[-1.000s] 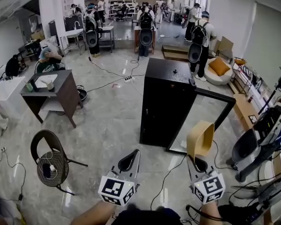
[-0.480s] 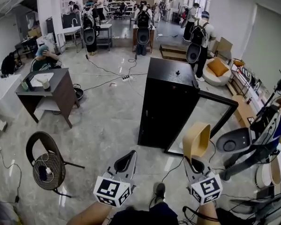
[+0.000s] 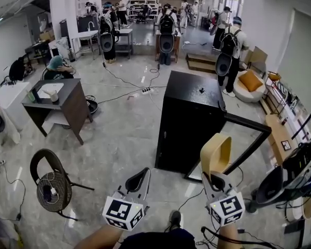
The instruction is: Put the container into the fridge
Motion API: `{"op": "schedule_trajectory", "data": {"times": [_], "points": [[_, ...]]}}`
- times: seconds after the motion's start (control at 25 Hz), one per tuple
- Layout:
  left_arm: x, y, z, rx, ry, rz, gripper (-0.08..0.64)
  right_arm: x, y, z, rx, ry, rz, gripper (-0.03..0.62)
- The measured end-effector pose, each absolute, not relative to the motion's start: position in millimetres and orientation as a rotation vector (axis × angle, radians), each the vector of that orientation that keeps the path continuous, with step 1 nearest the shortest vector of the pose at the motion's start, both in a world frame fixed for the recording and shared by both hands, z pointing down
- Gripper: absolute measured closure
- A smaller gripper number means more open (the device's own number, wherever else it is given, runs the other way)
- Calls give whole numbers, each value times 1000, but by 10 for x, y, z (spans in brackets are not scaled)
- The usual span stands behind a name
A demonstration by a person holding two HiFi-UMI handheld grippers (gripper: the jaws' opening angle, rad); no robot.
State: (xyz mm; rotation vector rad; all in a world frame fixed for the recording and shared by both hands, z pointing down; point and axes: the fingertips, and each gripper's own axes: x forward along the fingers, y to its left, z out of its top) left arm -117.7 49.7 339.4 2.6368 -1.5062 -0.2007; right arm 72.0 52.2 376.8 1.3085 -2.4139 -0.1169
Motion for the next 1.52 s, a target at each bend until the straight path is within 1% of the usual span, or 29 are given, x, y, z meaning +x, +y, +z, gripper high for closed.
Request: {"op": "schedule_trajectory", "data": {"times": [0.72, 1.24, 1.52], "points": [[-608, -250, 3358, 2582, -1628, -163, 552, 1159, -289, 3849, 1138, -2419, -112, 575], [153, -699, 3445, 2535, -1661, -149, 552, 1624, -728, 3951, 958, -2480, -202, 575], [189, -800, 3613, 2478, -1711, -110, 552, 1607, -867, 4154, 869, -2504, -183, 575]]}}
